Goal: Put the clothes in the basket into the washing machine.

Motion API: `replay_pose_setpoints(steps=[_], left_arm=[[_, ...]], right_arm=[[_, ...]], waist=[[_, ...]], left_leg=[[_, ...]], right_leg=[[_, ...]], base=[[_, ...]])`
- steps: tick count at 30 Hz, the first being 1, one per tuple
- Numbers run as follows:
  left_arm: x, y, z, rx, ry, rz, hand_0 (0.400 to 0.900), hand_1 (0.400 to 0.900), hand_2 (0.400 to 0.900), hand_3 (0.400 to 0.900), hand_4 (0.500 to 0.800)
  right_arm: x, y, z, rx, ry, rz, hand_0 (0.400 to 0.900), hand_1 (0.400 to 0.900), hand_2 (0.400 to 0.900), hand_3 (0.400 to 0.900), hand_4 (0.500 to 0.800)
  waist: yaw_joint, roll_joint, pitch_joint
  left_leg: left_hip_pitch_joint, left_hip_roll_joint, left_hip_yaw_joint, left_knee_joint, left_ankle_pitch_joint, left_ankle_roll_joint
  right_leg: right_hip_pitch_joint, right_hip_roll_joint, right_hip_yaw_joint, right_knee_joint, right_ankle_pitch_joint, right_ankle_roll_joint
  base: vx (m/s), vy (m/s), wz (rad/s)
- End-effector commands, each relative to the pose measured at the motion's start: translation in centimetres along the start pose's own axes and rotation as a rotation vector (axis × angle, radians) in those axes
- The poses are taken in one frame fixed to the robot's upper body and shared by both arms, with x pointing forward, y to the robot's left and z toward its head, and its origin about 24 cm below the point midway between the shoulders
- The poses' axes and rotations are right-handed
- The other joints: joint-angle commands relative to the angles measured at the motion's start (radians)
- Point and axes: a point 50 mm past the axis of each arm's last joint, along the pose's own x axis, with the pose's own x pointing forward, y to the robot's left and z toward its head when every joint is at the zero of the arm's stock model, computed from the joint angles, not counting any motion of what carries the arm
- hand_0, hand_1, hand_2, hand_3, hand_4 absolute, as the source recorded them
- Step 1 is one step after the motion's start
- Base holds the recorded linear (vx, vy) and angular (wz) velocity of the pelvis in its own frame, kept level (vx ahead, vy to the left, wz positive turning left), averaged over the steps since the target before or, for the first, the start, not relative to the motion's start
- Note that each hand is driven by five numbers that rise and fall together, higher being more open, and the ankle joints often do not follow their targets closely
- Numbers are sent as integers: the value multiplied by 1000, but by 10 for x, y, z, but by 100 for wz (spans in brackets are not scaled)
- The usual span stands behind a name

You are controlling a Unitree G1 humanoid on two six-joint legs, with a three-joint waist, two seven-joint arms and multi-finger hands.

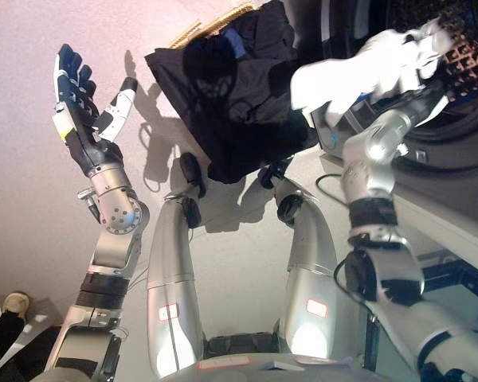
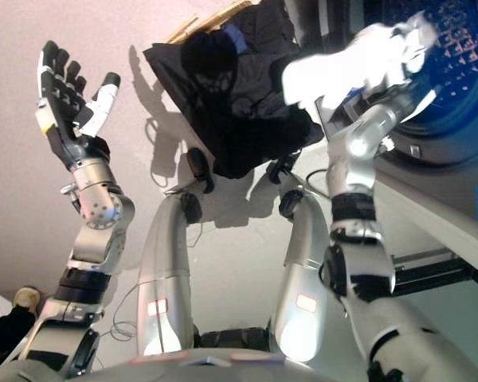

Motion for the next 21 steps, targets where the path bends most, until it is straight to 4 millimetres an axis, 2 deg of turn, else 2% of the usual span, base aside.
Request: replay_pose_setpoints(steps=[1,5,9,10,11,16,21], left_arm=[[-10,-5,11,-41,-83,-39,900,900,900,900,800],[-14,-13,12,-52,-80,-118,900,900,900,900,800],[-20,-22,11,-57,-60,-195,900,900,900,900,800],[-21,-23,11,-60,-58,-210,900,900,900,900,800],[-23,-24,7,-60,-40,-225,900,900,900,900,800],[-23,-25,5,-65,-26,-226,900,900,900,900,800],[-20,-25,6,-78,-35,-210,900,900,900,900,800]], right_arm=[[45,-29,57,54,-214,-164,400,400,400,400,500],[80,-47,92,1,-231,-256,400,400,400,400,500],[102,-69,117,-78,-221,-301,400,400,400,400,500],[104,-70,120,-91,-216,-278,875,875,875,875,785],[107,-73,122,-101,-206,-264,900,900,900,900,800],[107,-67,124,-101,-214,-230,900,900,900,900,800],[102,-59,115,-110,-224,-201,900,900,900,900,800]], waist=[[34,79,-187],[63,109,-193],[80,136,-197],[82,139,-197],[82,143,-199],[82,153,-205],[77,157,-212]], left_leg=[[62,-80,-32,-144,-70,63],[51,-84,-33,-132,-76,58],[24,-87,-34,-101,-78,55],[20,-86,-33,-97,-78,54],[19,-82,-30,-100,-76,51],[36,-76,-25,-139,-65,48],[72,-80,-24,-198,-46,45]], right_leg=[[-158,-4,-67,129,-104,107],[-183,-22,-58,151,-113,109],[-225,-39,-42,191,-118,106],[-229,-42,-39,195,-117,107],[-233,-45,-38,196,-115,110],[-230,-44,-38,182,-102,122],[-208,-39,-46,149,-75,138]], base=[[42,-39,5],[37,-45,7],[37,-52,5],[49,-45,-5],[33,-28,-5],[27,-8,-4],[0,0,0]])
